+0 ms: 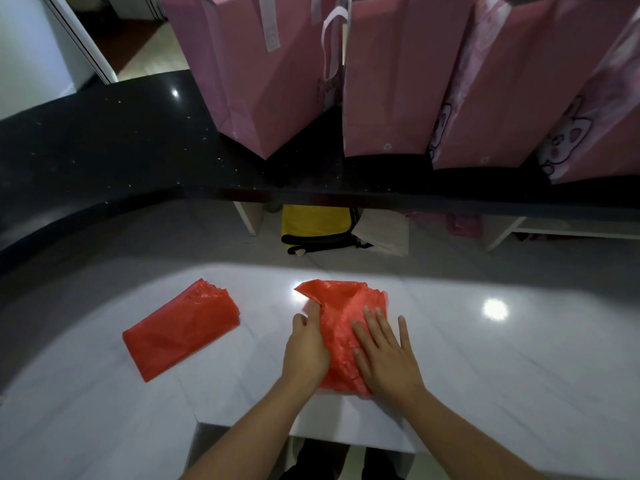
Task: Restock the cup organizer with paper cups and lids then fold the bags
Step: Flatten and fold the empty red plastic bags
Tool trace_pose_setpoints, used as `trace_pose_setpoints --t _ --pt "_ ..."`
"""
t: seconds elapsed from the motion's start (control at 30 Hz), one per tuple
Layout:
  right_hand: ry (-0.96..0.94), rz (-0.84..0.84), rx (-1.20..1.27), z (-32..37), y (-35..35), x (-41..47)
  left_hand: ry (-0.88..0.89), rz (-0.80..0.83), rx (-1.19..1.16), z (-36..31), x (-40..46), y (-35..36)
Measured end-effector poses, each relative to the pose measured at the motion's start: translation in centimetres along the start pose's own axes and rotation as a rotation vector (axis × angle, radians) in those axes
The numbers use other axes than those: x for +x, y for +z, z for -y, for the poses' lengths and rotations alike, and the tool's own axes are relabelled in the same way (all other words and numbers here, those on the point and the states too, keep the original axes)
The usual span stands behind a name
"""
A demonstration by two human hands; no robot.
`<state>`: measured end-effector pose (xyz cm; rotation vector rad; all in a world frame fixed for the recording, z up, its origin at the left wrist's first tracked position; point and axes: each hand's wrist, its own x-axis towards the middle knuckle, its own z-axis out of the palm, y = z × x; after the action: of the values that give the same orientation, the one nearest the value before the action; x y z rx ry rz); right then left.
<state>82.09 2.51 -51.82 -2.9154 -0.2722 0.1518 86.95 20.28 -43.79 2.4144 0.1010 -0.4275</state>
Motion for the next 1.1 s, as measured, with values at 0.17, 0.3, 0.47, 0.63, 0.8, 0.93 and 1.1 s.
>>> trace_pose_setpoints --t 0.17,0.3,0.47,0.63,0.8,0.93,1.1 --pt "0.005 -0.152 0.17 -0.9 -2.5 2.9 0.163 0.219 0.212 0.8 3.8 -3.2" --pt "0.207 0.064 0.468 -2.7 -5.9 7.8 0.298 0.39 0.323 1.7 6.7 -6.9" --pt "0.266 0.342 0.872 -3.5 -7.7 9.1 0.31 0.411 0.149 1.8 8.4 -8.0" --pt "0.446 0.347 1.158 -3.9 -7.0 7.9 0.035 0.326 -0.417 4.0 8.3 -8.6" --pt "0.596 0.27 1.45 -4.3 -6.8 6.8 -0.284 0.507 -0.943 6.3 5.1 -6.2" --pt "0.616 0.271 1.499 -4.2 -7.1 6.6 -0.336 0.454 -0.964 6.0 3.8 -3.2" --pt "0.59 0.316 1.525 -4.7 -7.2 6.2 -0.323 0.366 -0.951 5.4 3.5 -2.8"
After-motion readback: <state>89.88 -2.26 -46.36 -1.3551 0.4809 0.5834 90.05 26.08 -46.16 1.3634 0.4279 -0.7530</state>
